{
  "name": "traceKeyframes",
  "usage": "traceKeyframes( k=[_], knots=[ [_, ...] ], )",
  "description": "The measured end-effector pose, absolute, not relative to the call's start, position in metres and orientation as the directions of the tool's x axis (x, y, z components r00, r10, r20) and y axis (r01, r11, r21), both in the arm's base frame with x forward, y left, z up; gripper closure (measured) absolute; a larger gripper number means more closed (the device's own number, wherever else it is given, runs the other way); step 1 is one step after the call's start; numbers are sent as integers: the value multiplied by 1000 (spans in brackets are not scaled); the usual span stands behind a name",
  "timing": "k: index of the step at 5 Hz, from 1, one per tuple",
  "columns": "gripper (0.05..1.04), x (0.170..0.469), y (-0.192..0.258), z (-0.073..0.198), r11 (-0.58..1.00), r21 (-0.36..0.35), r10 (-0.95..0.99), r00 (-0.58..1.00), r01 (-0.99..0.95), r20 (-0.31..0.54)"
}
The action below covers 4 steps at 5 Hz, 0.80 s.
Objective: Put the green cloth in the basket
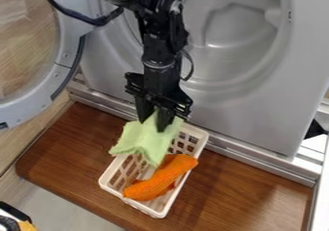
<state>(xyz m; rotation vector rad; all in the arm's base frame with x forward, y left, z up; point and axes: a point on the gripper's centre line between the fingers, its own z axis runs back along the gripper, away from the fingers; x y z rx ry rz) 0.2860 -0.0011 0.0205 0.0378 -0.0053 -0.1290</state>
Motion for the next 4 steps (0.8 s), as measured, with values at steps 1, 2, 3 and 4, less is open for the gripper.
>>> traceKeyframes(
  k=[1,2,3,4],
  knots=[
    [144,286,-2,20,991,31,-132,991,132,2],
    [77,286,-3,20,991,25,-128,992,128,1],
    [83,283,-5,21,993,14,-116,993,116,-10],
    [83,282,-9,23,991,19,-129,992,129,-12]
  ],
)
